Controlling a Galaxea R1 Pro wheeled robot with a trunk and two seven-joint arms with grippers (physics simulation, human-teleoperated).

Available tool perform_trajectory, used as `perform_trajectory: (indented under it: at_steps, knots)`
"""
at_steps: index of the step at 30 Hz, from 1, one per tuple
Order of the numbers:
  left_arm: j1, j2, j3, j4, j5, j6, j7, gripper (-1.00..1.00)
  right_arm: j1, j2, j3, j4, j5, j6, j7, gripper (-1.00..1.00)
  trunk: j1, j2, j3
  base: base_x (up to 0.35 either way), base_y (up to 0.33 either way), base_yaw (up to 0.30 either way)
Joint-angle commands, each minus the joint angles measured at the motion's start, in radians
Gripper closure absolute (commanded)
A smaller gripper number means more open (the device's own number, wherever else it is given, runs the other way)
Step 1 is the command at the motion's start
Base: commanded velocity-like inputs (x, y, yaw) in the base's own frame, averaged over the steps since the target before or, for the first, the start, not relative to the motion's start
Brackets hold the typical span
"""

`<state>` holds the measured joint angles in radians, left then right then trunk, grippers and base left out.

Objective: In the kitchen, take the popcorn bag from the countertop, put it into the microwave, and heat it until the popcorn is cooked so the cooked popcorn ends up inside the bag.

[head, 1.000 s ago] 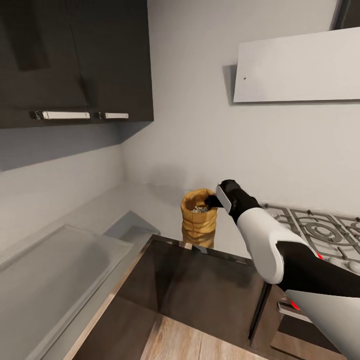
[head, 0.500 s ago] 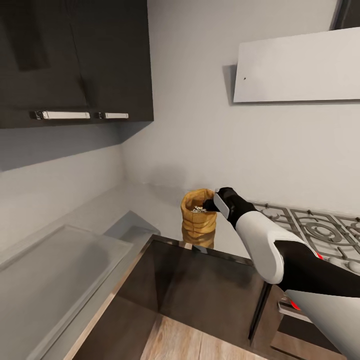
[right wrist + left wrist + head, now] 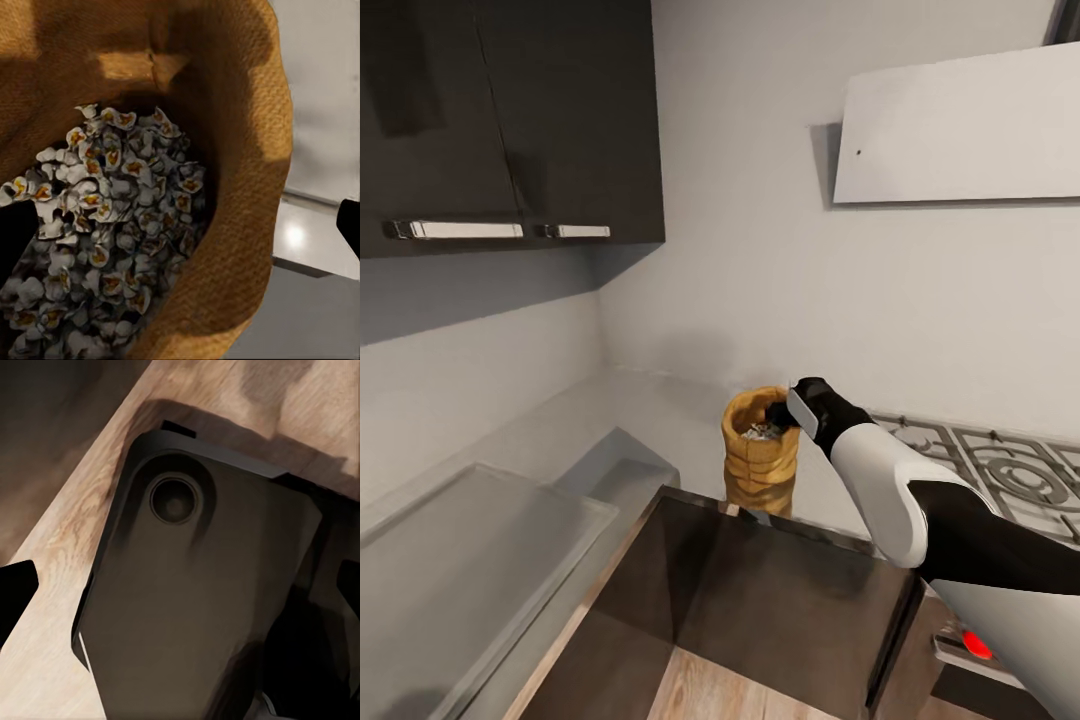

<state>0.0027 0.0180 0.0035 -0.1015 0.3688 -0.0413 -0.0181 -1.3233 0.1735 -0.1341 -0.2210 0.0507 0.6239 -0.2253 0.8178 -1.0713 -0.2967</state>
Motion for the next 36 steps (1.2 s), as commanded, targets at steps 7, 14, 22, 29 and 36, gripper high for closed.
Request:
perform_trajectory:
  at_steps: [7,14,22,29,36]
  knots:
    - [0.000,0.000,0.001,-0.001,0.006,-0.005,-0.002,-1.00,-0.001,0.001,-0.010,0.074,0.003,-0.028,-0.003,-1.00,0.000,-0.001,-0.001,0.012,0.000,0.000]
    - [0.000,0.000,0.001,-0.001,0.006,-0.005,-0.001,-1.00,-0.001,0.001,-0.011,0.093,0.004,-0.038,-0.005,-1.00,0.000,-0.001,-0.001,0.000,0.000,0.000]
    - [-0.001,0.003,0.002,0.002,0.006,-0.008,0.000,-1.00,-0.001,0.001,-0.010,0.065,0.013,-0.021,-0.023,-1.00,0.000,-0.001,-0.001,0.000,0.000,0.000]
    - [0.000,0.003,0.003,0.002,0.006,-0.009,0.000,-1.00,-0.001,0.001,-0.012,0.026,0.004,-0.049,-0.062,-1.00,0.000,-0.001,-0.001,0.000,0.000,0.000]
    - [0.000,0.003,0.001,0.002,0.006,-0.009,0.000,-1.00,-0.001,0.001,-0.017,-0.013,-0.004,-0.049,-0.101,-1.00,0.000,-0.001,-0.001,0.000,0.000,0.000]
